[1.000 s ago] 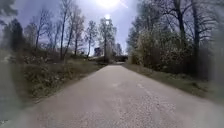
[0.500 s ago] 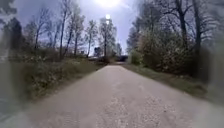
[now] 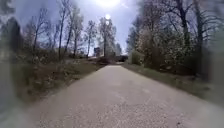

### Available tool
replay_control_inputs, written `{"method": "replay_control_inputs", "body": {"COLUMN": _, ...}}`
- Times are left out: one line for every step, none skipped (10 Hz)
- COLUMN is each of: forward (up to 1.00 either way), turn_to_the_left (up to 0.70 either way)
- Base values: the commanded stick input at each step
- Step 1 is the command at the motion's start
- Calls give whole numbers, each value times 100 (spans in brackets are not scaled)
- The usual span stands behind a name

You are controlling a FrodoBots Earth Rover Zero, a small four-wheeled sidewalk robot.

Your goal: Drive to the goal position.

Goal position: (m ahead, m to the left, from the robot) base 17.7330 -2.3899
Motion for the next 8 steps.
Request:
{"method": "replay_control_inputs", "body": {"forward": 70, "turn_to_the_left": 0}}
{"method": "replay_control_inputs", "body": {"forward": 70, "turn_to_the_left": 0}}
{"method": "replay_control_inputs", "body": {"forward": 70, "turn_to_the_left": 0}}
{"method": "replay_control_inputs", "body": {"forward": 70, "turn_to_the_left": 0}}
{"method": "replay_control_inputs", "body": {"forward": 70, "turn_to_the_left": 0}}
{"method": "replay_control_inputs", "body": {"forward": 70, "turn_to_the_left": 0}}
{"method": "replay_control_inputs", "body": {"forward": 70, "turn_to_the_left": 0}}
{"method": "replay_control_inputs", "body": {"forward": 70, "turn_to_the_left": 0}}
